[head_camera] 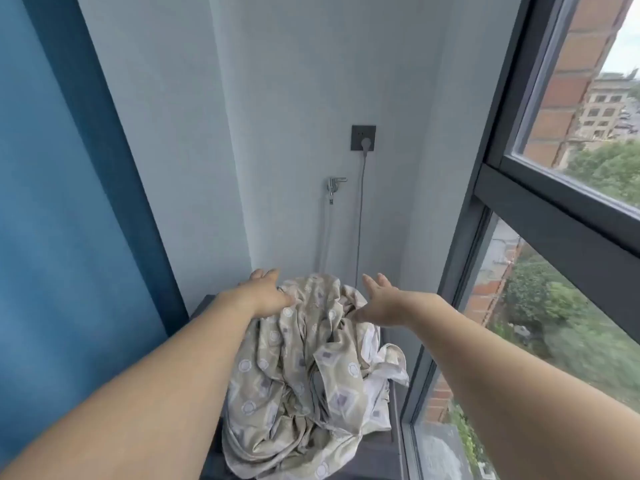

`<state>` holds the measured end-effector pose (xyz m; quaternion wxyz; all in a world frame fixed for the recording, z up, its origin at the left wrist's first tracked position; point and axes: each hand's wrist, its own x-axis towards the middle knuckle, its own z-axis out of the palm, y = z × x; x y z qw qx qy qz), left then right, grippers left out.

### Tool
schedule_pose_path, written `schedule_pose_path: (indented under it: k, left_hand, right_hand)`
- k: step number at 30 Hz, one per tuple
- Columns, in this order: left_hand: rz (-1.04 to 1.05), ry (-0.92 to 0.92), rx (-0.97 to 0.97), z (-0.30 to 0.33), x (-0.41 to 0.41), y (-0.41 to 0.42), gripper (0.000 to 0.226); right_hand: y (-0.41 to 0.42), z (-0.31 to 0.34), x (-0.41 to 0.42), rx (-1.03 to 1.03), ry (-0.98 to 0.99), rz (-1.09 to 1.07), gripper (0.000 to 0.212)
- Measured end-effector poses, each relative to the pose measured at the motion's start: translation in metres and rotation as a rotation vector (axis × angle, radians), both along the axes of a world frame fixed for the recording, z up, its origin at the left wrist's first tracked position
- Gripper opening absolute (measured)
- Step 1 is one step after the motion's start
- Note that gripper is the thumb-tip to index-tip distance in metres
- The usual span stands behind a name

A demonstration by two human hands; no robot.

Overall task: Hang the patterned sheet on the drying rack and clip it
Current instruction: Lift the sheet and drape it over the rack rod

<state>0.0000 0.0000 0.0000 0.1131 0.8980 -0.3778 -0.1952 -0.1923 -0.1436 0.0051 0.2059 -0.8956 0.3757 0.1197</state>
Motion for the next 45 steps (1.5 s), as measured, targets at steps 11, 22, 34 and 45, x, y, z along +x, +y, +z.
schedule_pose_path:
  k: [11,22,34,45]
  left_hand:
    - [0.428,0.349,0.103,-0.136,0.02,-0.053,0.147]
    - [0.43,0.006,0.274,-0.183,-0.005,-0.071,0.095]
    - [0.418,-0.009,0.09,-0.18,0.002,-0.026,0.122]
    - [0.398,-0.015,0.019,-0.197,-0.014,-0.027,0.055]
  right_hand:
    - [-0.076,-0.11,0.107,0.041,-0.021,-0.088,0.105]
    - [-0.076,-0.189,0.12,0.056,0.04,-0.127,0.077]
    - [-0.069,-0.189,0.11,0.039,-0.12,-0.067,0.031]
    - [-0.035,-0.191,0.114,-0.286,-0.087,0.084,0.028]
